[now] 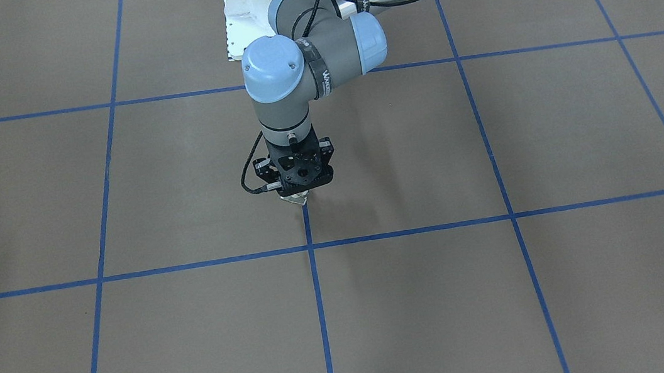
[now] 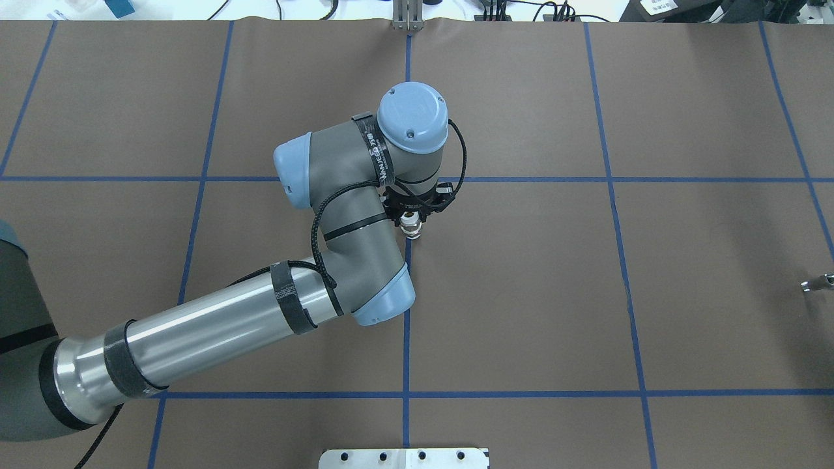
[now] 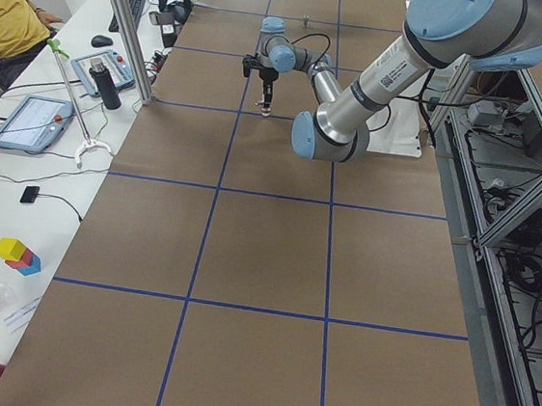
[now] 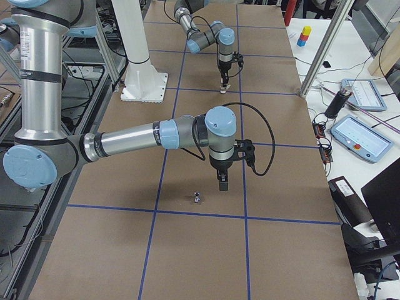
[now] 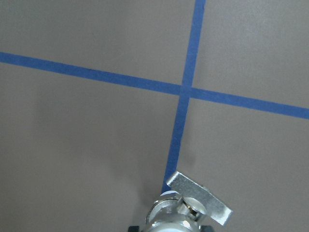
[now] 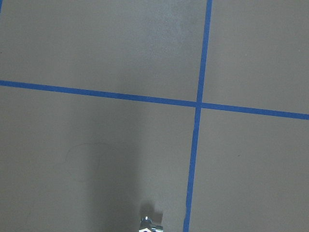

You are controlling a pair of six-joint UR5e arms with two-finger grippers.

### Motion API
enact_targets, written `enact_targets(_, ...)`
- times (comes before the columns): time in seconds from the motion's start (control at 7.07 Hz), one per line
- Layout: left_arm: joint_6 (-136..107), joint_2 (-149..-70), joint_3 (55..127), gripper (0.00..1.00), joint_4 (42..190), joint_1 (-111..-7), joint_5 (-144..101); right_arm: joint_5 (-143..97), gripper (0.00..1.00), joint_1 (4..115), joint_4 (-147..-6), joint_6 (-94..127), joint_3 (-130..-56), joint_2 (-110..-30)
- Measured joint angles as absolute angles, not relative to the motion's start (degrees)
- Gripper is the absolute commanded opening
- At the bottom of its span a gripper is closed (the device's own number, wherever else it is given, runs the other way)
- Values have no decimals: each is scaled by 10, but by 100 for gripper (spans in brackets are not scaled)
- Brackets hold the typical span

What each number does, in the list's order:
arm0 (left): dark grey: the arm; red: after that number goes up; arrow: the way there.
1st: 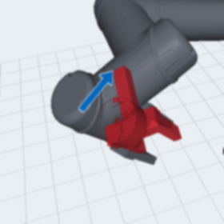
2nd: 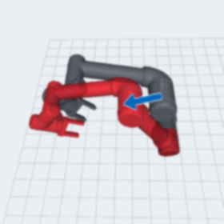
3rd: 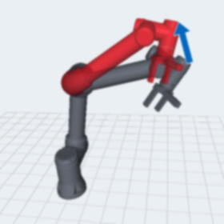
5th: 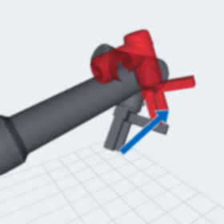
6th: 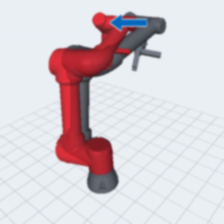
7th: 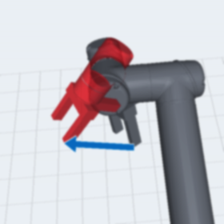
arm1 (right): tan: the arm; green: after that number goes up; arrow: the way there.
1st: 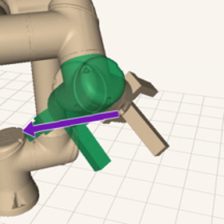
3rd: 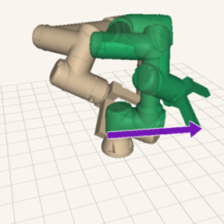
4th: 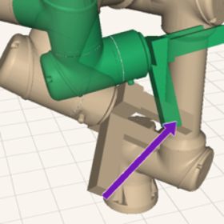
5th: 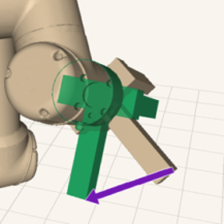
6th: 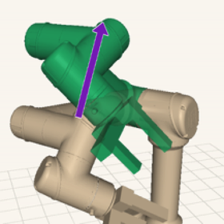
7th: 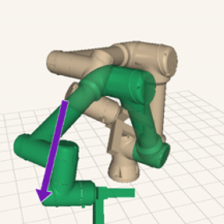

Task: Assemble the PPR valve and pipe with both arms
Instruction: 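Lower the fitting upright onto the table and open the left gripper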

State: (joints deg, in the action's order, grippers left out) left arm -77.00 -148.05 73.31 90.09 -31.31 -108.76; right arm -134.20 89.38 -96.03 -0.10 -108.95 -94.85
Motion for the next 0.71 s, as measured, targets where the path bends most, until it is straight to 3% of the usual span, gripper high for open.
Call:
enact_targets(0.14,-766,-1480,733,99,901,-313,-1087,-1342,100,894,-960,-1,-1090,-948)
enact_targets(0.71,-746,-1479,735,100,901,-313,-1079,-1342,100,894,-961,-1,-1090,-948)
